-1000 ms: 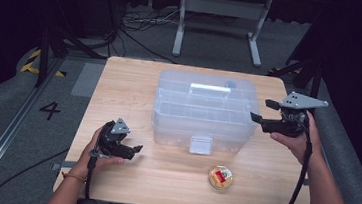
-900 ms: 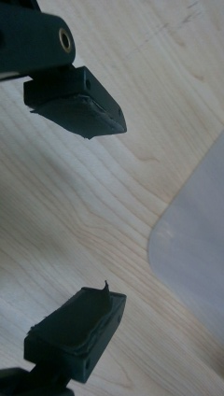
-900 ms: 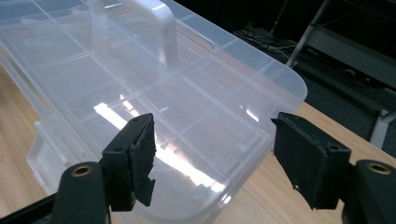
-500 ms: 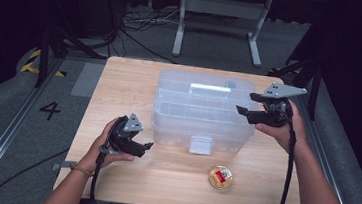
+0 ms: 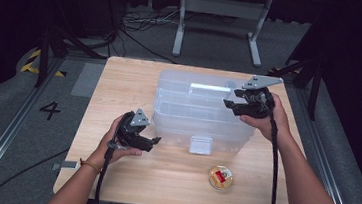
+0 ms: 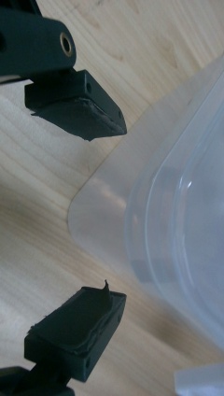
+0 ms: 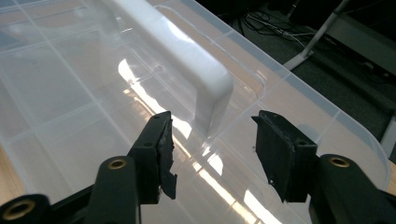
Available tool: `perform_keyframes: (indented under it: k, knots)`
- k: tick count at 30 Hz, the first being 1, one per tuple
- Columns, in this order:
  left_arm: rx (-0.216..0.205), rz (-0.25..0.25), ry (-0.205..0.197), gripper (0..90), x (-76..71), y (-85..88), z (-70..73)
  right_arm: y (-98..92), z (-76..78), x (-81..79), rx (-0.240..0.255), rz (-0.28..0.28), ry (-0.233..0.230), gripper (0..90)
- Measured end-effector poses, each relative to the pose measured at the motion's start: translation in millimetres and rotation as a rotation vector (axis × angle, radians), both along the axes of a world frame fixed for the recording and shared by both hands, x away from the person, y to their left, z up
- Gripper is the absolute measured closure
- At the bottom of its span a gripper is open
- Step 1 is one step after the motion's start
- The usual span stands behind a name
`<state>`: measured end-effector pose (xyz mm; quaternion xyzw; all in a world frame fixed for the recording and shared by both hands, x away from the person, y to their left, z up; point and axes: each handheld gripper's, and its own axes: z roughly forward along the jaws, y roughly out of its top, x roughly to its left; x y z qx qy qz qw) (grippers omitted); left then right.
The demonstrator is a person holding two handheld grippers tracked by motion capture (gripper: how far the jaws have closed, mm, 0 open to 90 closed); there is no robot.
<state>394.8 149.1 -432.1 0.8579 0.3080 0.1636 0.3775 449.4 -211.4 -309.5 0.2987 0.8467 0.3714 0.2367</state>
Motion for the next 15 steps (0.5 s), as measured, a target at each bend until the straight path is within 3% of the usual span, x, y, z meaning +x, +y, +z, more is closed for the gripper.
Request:
perform_keyframes:
  k: [3,5,8,11,15]
  knots:
    - [-0.013,0.001,0.004,18.8,0.8,0.3,0.3,2.8,0.7,3.5,0.002,-0.005,0.003,48.6]
    - [-0.02,0.003,0.0,19.8,3.2,0.9,2.1,6.4,0.8,7.6,0.006,0.0,0.022,60.7]
    - [-0.026,0.0,-0.005,20.5,5.0,1.1,3.5,10.9,0.0,12.4,-0.009,-0.012,0.043,68.2]
    - [-0.032,-0.006,-0.019,19.2,5.7,0.8,5.7,15.6,3.0,13.7,-0.013,-0.008,0.033,73.9]
    - [-0.036,-0.013,-0.022,21.1,5.2,-1.1,5.5,20.9,4.4,13.4,-0.032,-0.016,0.026,74.9]
